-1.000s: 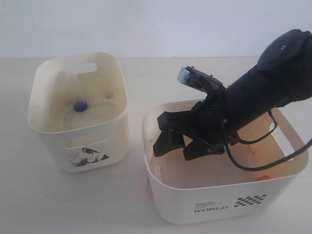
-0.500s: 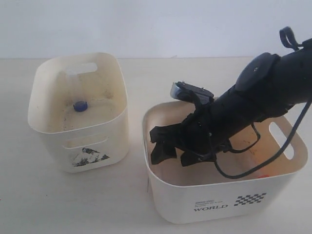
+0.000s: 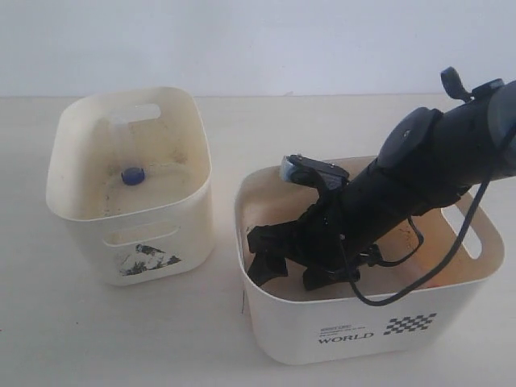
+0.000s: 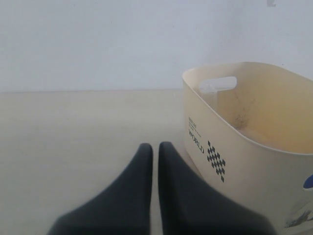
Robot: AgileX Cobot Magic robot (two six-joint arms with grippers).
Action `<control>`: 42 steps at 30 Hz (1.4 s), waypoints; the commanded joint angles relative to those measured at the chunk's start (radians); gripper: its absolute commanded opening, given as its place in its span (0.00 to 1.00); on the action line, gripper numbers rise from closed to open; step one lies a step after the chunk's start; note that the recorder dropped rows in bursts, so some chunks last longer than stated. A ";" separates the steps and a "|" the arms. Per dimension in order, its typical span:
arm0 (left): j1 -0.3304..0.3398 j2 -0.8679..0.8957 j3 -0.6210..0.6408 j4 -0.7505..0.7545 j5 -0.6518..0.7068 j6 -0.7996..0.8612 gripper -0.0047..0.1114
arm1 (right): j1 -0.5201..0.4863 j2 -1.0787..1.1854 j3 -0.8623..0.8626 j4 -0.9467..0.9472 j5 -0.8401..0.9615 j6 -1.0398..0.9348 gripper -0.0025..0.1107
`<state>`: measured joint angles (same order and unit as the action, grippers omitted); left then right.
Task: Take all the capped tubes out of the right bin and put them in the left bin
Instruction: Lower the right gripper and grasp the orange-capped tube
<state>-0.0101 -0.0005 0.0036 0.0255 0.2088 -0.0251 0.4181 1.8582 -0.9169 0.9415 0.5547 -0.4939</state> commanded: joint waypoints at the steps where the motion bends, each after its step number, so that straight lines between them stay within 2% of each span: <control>1: 0.000 0.000 -0.004 -0.006 -0.006 -0.010 0.08 | 0.001 0.003 0.001 -0.003 -0.006 -0.006 0.69; 6: 0.000 0.000 -0.004 -0.006 -0.006 -0.010 0.08 | 0.001 0.003 0.001 -0.003 -0.006 -0.004 0.68; 11: 0.000 0.000 -0.004 -0.006 -0.006 -0.010 0.08 | 0.001 0.003 0.001 -0.003 -0.006 -0.001 0.56; 23: 0.000 0.000 -0.004 -0.006 -0.006 -0.010 0.08 | 0.003 0.023 0.001 -0.003 -0.006 0.008 0.55; 31: 0.000 0.000 -0.004 -0.006 -0.006 -0.010 0.08 | 0.088 0.074 0.001 -0.003 -0.109 0.015 0.50; 37: 0.000 0.000 -0.004 -0.006 -0.006 -0.010 0.08 | 0.102 0.074 0.001 -0.003 -0.127 0.040 0.47; 40: 0.000 0.000 -0.004 -0.006 -0.006 -0.010 0.08 | 0.102 0.074 0.001 -0.003 -0.127 0.040 0.42; 42: 0.000 0.000 -0.004 -0.006 -0.006 -0.010 0.08 | 0.102 0.074 0.001 -0.003 -0.125 0.043 0.33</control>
<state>-0.0101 -0.0005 0.0036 0.0255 0.2088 -0.0251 0.5081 1.9020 -0.9268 0.9516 0.4205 -0.4613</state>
